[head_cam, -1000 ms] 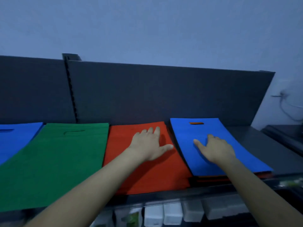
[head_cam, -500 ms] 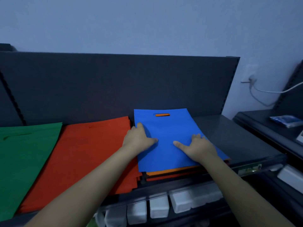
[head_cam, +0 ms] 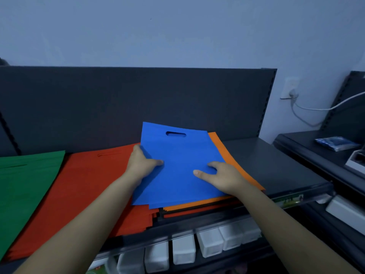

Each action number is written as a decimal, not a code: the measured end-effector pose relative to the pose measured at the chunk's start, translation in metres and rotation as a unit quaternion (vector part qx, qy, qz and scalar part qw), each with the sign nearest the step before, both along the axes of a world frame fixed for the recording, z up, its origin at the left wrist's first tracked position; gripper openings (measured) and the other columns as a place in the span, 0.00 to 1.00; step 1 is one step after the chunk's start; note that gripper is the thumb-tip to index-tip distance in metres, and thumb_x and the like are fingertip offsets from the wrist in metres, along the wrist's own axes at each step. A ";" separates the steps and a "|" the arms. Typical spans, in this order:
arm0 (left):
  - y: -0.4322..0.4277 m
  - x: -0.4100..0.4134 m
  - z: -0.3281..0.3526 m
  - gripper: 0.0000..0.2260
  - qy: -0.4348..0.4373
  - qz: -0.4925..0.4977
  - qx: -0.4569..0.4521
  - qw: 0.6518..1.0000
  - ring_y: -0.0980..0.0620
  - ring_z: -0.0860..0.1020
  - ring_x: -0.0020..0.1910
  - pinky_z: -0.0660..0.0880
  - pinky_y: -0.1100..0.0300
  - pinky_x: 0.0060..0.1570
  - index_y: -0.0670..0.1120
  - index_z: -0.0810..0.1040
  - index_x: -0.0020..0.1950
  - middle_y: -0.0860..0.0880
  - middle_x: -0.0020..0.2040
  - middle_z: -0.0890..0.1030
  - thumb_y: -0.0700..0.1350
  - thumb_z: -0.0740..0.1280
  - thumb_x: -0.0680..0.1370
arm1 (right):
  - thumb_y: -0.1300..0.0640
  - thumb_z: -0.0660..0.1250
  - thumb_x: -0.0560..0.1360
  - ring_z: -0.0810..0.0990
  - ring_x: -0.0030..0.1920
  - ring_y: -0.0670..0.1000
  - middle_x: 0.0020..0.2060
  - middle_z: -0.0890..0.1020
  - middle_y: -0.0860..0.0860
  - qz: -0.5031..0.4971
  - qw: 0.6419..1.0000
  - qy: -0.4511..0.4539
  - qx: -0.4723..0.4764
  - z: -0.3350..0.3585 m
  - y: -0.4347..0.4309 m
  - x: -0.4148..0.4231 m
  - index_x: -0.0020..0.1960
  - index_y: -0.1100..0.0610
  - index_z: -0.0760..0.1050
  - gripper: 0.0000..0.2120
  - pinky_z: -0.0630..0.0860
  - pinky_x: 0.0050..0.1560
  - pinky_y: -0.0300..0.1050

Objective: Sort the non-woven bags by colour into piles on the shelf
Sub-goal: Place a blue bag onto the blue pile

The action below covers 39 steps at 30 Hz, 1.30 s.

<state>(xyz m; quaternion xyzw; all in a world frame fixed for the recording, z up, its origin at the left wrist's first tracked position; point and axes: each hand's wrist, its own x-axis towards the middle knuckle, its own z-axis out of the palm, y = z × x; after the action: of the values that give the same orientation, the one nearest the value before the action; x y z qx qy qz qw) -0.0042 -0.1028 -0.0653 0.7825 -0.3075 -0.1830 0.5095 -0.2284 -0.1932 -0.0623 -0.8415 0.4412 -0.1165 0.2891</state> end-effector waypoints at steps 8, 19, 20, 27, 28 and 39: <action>0.005 0.005 -0.008 0.23 0.184 -0.036 -0.106 0.977 0.45 0.82 0.47 0.77 0.54 0.42 0.38 0.71 0.66 0.41 0.57 0.81 0.36 0.73 0.72 | 0.42 0.67 0.75 0.74 0.62 0.57 0.65 0.75 0.56 -0.118 0.993 -0.018 -0.015 0.005 -0.013 -0.003 0.72 0.60 0.64 0.33 0.72 0.61 0.55; 0.018 0.002 0.009 0.28 0.162 -0.100 -0.118 0.975 0.51 0.81 0.48 0.78 0.57 0.38 0.49 0.62 0.73 0.51 0.55 0.79 0.32 0.67 0.76 | 0.64 0.69 0.73 0.64 0.51 0.50 0.38 0.71 0.67 -0.236 0.915 -0.259 0.199 0.011 -0.035 0.023 0.37 0.56 0.64 0.15 0.79 0.47 0.56; 0.021 0.004 0.013 0.29 0.156 -0.101 -0.108 0.977 0.51 0.81 0.47 0.78 0.57 0.38 0.49 0.61 0.73 0.52 0.54 0.79 0.33 0.67 0.76 | 0.63 0.68 0.74 0.69 0.60 0.62 0.35 0.67 0.67 -0.230 0.914 -0.269 0.198 0.011 -0.035 0.027 0.34 0.55 0.60 0.18 0.77 0.53 0.67; 0.065 0.046 0.035 0.31 0.129 -0.072 -0.095 0.984 0.51 0.81 0.50 0.79 0.55 0.43 0.51 0.61 0.71 0.53 0.54 0.78 0.35 0.71 0.74 | 0.63 0.61 0.76 0.66 0.38 0.56 0.35 0.66 0.60 -0.166 0.923 -0.275 0.211 0.016 -0.002 0.073 0.35 0.54 0.61 0.14 0.64 0.39 0.51; 0.074 0.053 0.035 0.32 0.128 -0.069 -0.098 0.984 0.51 0.81 0.49 0.79 0.55 0.42 0.51 0.61 0.71 0.53 0.54 0.78 0.34 0.71 0.74 | 0.62 0.61 0.77 0.68 0.37 0.57 0.36 0.68 0.65 -0.154 0.923 -0.279 0.215 0.017 0.006 0.080 0.37 0.56 0.64 0.11 0.67 0.38 0.52; 0.266 0.203 0.037 0.34 0.130 -0.044 -0.129 0.982 0.47 0.83 0.50 0.80 0.51 0.44 0.54 0.62 0.72 0.49 0.58 0.81 0.31 0.71 0.72 | 0.62 0.61 0.80 0.84 0.48 0.60 0.47 0.84 0.59 -0.077 0.906 -0.341 0.237 0.029 0.178 0.239 0.50 0.61 0.78 0.06 0.80 0.53 0.61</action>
<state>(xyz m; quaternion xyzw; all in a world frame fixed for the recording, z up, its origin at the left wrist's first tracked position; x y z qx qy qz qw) 0.1985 0.1627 -0.0280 0.6652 -0.2934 -0.2643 0.6337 0.0102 -0.0153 -0.0329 -0.6205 0.3940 -0.3102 0.6029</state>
